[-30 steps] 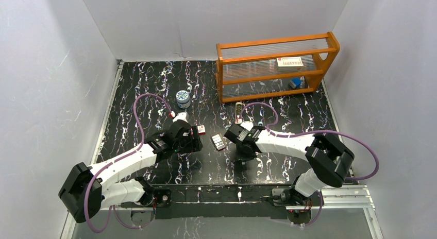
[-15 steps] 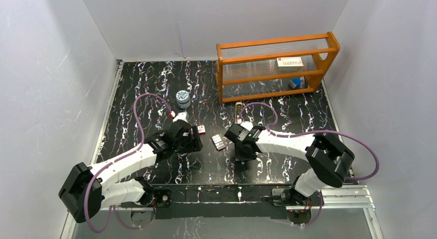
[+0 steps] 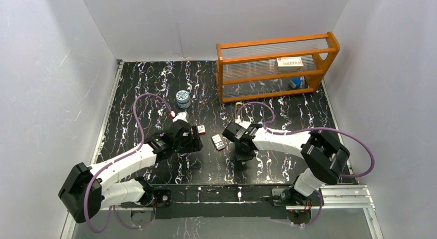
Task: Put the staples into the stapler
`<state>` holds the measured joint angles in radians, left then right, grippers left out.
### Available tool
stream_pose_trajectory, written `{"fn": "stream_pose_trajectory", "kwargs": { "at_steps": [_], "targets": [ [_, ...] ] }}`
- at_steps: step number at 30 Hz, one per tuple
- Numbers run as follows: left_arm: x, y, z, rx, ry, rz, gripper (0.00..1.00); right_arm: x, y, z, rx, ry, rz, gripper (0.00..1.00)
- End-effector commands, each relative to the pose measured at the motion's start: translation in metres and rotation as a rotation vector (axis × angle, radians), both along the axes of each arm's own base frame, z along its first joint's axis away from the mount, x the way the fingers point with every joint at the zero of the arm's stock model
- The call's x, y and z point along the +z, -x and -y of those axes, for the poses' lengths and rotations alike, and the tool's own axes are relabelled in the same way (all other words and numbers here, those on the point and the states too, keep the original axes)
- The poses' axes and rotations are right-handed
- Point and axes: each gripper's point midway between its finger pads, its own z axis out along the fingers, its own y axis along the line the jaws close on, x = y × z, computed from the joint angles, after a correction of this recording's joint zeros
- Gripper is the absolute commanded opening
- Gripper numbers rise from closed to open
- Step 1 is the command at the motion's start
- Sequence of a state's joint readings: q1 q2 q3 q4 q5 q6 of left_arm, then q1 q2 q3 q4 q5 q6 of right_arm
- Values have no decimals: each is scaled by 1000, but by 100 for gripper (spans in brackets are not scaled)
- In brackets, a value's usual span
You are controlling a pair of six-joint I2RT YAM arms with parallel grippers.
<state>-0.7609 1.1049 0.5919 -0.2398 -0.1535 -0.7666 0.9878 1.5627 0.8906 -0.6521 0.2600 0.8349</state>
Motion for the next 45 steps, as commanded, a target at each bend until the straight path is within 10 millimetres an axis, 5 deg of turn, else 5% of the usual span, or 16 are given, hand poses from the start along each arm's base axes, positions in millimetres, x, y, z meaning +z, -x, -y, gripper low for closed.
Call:
{"fn": "stream_pose_trajectory", "kwargs": {
  "at_steps": [1,17,26,45],
  "targets": [
    [8,-6,-5,23,-2,37,63,16,-13,-6,-26,-15,56,24],
    [15,-6,-1,18,22,38,64,76,-95,-7,-107,-67,361,24],
    [15,-7,10,-11,27,7,63,83,-140,-13,-62,-113,460,25],
    [-5,-9,23,-11,42,-57,63,68,-154,-30,-20,-142,449,25]
  ]
}}
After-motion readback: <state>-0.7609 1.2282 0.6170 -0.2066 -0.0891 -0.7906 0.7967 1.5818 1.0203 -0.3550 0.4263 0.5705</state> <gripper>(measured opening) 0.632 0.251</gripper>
